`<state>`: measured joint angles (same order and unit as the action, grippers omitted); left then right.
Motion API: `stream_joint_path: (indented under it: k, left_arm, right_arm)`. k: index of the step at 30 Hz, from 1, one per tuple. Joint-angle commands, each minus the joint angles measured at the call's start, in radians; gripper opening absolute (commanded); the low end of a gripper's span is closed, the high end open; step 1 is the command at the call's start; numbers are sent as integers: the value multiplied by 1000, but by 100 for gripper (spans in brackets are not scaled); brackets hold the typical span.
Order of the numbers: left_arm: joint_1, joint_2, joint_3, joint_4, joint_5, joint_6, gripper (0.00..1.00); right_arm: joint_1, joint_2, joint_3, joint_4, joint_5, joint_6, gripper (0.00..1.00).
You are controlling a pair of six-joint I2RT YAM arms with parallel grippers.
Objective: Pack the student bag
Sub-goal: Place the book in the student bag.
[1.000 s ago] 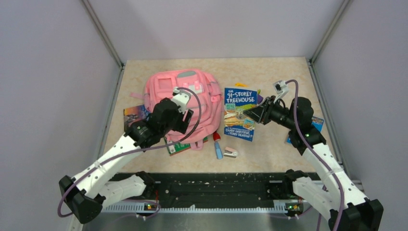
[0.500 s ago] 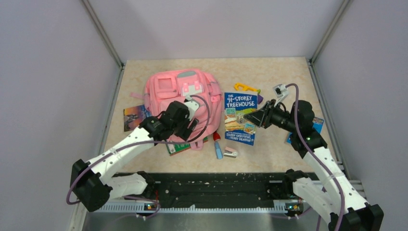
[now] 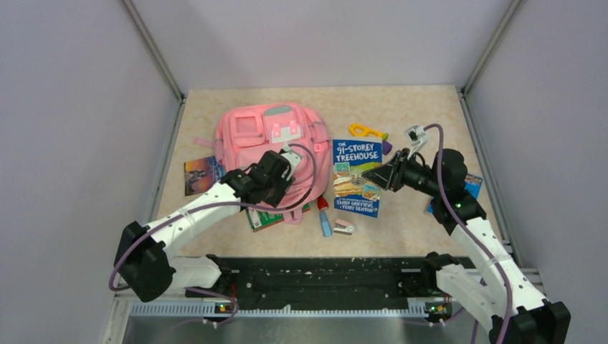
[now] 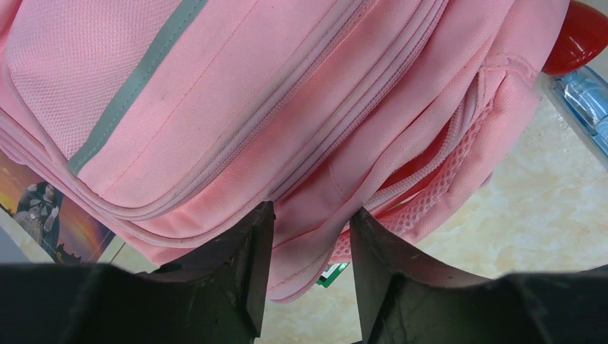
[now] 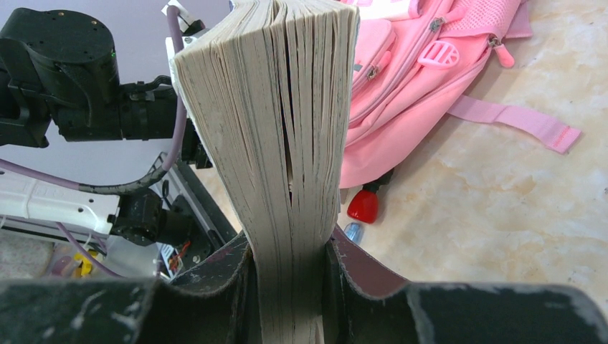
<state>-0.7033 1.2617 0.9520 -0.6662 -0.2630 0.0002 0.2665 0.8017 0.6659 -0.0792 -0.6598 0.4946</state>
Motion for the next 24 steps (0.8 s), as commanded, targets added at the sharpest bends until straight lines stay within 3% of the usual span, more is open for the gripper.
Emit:
stream_joint_path:
  k: [1,8,15,20,24]
  left_arm:
    - [2,-15,42,46,-57,-28,45]
    - [2,-42,22,95,21,-8,38]
    - [2,16,35,94,76,-8,22]
    - [2,43,97,64,178,-32,0]
    - [2,-61,107,141,160,-39,0]
  right_arm:
    - [-8,-10,3,107,-30,22,0]
    - [-8,1,-3,111,-35,22,0]
    - [-8,3,-8,95,-21,29,0]
    - [-9,-2,-43,96,-1,73,0]
    - [-8,0,-99,95,13,141,0]
